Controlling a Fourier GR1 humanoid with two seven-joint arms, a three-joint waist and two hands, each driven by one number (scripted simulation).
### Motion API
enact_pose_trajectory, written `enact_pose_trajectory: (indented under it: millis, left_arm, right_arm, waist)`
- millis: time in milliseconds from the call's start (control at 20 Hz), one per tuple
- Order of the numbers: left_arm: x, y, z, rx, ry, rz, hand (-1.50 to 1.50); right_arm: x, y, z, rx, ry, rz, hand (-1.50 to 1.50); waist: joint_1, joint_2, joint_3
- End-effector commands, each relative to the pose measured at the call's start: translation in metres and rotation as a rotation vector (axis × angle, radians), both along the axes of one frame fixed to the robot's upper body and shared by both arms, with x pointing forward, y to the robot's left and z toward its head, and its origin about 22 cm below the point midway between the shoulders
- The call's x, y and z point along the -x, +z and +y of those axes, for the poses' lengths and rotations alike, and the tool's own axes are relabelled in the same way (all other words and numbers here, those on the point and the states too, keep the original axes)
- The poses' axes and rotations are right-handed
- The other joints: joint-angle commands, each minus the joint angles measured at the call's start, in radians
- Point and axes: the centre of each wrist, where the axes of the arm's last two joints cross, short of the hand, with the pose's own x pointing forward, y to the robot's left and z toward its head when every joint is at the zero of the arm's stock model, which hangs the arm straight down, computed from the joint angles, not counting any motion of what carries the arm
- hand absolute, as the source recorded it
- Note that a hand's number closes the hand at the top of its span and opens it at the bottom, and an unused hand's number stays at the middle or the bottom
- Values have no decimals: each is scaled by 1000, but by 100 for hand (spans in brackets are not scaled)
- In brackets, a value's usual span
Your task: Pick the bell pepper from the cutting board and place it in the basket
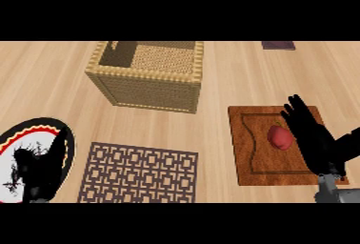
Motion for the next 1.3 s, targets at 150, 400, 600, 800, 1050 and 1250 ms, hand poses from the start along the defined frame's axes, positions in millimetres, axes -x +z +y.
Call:
enact_pose_trajectory:
  millis: [150,400,600,800,1050,1250]
  left_arm:
    - [-3,69,-1,-232,-183,-278,0]
    - [-3,101,7,-346,-316,-383,0]
    - [-27,113,-15,-332,-362,-470,0]
    - [-38,127,-13,-348,-375,-496,0]
    - [-42,126,-17,-348,-362,-491,0]
    - [-44,121,-23,-337,-384,-476,0]
  right_arm:
    - [-33,33,15,241,30,-147,150]
    - [-50,41,84,-4,-39,-301,150]
    - [-64,30,125,328,-164,-393,-150]
    - [-88,30,107,659,-331,-410,-150]
    - [-119,46,60,1024,-372,-161,-150]
    - [-133,63,51,1308,-213,101,-150]
  waist:
    - [-10,-19,19]
    - [-12,-11,23]
    - [3,0,16]
    - [-5,-9,9]
    - [-7,-25,0]
    - [1,-27,-1]
